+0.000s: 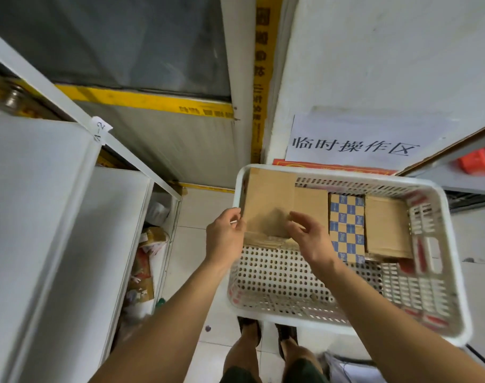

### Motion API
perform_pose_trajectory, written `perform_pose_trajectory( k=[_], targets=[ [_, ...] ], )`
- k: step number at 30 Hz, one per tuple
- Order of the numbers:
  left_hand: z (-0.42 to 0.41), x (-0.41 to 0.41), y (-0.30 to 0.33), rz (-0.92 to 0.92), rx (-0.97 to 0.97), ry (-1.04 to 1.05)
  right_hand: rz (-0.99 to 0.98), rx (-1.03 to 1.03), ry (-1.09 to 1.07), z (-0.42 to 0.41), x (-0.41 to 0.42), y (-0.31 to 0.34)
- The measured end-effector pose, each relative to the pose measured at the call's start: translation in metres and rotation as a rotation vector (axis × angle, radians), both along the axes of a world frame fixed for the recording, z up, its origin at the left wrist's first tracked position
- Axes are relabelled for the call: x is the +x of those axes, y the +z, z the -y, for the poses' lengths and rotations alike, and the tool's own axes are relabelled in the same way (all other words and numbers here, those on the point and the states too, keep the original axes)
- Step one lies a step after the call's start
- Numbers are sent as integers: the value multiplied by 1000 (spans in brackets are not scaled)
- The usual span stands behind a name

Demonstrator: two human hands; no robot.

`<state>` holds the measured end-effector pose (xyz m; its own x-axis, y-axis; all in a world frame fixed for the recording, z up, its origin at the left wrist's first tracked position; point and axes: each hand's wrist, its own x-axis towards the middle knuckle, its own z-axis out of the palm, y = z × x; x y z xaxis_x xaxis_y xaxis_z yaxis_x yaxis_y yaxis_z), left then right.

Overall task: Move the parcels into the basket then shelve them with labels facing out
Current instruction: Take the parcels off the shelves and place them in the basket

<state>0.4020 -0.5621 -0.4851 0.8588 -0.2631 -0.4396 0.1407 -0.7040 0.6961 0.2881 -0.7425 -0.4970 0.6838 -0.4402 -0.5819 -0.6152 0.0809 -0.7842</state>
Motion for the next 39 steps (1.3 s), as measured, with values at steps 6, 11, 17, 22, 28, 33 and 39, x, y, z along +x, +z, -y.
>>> perform_pose_trajectory(
  k=[6, 11, 17, 22, 28, 33, 39],
  targets=[
    [-32, -22, 64, 15, -17, -38, 100, -154, 226, -11, -8, 70],
    [-67, -49, 119, 30, -20, 40, 199, -308, 492, -24, -6, 124],
    [-121, -100, 193, 212, 37, 267, 322, -373, 749, -63, 7, 188],
    [-188, -149, 244, 346, 74, 490, 448, -314, 951, -135, 16, 241],
    [-282, -203, 285, 477, 116, 750, 616, -204, 1155, -245, 20, 280],
    [-361, -253, 316, 563, 186, 929, 719, -123, 1369, -351, 5, 321],
    [-450, -314, 342, 663, 175, 1117, 851, -37, 1532, -471, -30, 351]
  ],
)
